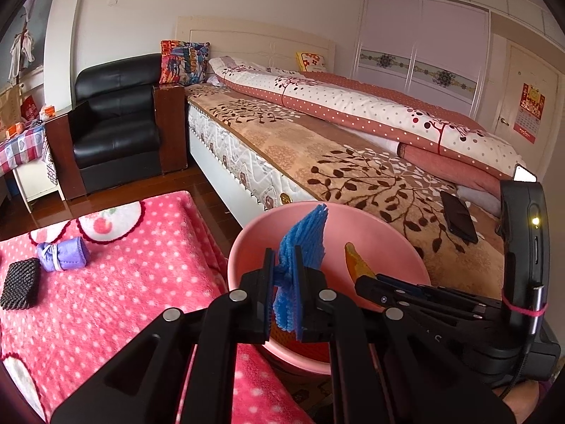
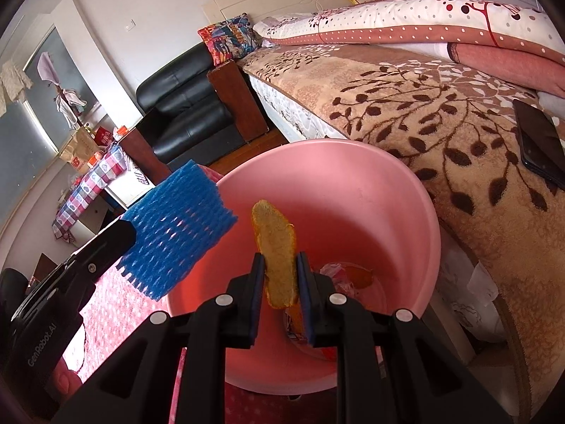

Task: Collect trash
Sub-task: 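Open both tools to drop the peel and net into the bucket, then move both tools back over the black net and purple cloth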

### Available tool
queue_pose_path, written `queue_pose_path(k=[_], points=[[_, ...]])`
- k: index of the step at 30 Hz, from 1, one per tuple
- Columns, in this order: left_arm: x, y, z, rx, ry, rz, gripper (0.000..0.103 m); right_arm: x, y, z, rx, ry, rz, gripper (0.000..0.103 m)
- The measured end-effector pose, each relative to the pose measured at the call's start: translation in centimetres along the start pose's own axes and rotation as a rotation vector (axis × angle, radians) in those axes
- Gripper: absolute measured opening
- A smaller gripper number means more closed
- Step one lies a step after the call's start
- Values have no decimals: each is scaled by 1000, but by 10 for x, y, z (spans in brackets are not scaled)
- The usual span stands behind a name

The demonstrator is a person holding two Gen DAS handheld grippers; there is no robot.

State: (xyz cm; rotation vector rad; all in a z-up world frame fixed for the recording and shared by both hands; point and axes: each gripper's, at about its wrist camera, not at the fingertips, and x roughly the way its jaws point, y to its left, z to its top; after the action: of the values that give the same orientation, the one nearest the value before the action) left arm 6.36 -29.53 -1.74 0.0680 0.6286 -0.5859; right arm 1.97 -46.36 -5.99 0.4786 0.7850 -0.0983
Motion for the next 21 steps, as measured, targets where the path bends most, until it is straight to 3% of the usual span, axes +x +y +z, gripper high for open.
queue_pose_path(k=[3, 8, 11, 21], points=[[0, -2, 0, 11, 12, -15, 12, -1, -1, 0, 0, -2, -3, 19], [-3, -7, 1, 18, 6, -33, 31, -5, 0, 0, -7, -10, -15, 25], [-6, -7, 2, 16, 0, -36, 32, -9, 2, 0, -15, -25, -22, 34], [-26, 3, 5, 5, -31, -12, 32, -17, 19, -2, -50, -32, 5, 35]])
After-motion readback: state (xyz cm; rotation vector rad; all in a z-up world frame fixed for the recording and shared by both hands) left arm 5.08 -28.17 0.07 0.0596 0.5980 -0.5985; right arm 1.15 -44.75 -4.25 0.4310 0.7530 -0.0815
